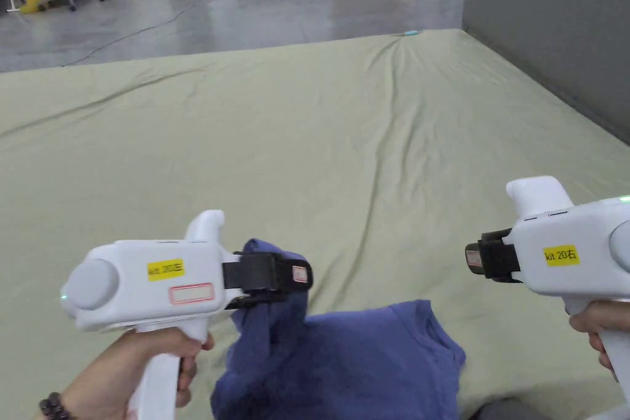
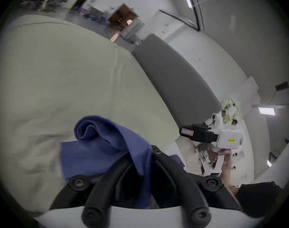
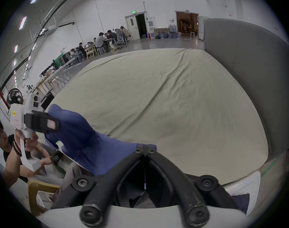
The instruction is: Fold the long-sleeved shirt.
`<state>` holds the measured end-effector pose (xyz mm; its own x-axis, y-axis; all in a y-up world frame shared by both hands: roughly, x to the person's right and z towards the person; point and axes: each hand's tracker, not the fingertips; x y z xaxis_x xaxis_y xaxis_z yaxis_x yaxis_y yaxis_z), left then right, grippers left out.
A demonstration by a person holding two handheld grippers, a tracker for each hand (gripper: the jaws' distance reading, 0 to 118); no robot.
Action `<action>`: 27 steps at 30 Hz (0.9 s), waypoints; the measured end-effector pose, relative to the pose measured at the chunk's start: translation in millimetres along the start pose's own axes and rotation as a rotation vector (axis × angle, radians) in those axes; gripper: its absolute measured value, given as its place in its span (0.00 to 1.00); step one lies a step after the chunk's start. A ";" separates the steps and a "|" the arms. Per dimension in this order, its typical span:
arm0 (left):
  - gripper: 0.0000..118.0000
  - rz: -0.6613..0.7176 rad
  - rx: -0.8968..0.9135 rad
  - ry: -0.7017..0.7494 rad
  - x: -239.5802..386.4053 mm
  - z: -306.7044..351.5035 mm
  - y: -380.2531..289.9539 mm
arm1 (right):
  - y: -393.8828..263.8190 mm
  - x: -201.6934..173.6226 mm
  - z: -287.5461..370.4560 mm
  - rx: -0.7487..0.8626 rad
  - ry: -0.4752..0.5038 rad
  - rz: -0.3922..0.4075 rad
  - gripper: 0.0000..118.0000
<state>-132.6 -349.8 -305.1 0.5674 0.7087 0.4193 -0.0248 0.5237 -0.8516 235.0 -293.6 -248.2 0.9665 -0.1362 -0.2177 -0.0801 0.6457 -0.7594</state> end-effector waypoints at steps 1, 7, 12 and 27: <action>0.01 0.008 -0.042 0.004 7.1 -21.7 0.4 | -1.1 4.7 2.6 0.004 -0.007 -0.005 0.00; 0.01 0.010 -0.254 0.091 11.7 -159.1 -10.8 | -13.2 43.6 17.6 0.017 -0.039 -0.045 0.00; 0.71 0.143 -0.310 0.120 -7.6 -191.0 -19.5 | -23.0 68.2 27.6 0.025 -0.062 -0.084 0.00; 0.00 -0.062 0.018 0.392 0.4 -26.8 -9.7 | -25.6 56.8 21.2 0.024 -0.011 -0.059 0.00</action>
<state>-110.0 -367.3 -305.1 0.8396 0.4427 0.3148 0.0071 0.5705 -0.8212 297.1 -302.0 -228.2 0.9719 -0.1665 -0.1662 -0.0170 0.6547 -0.7557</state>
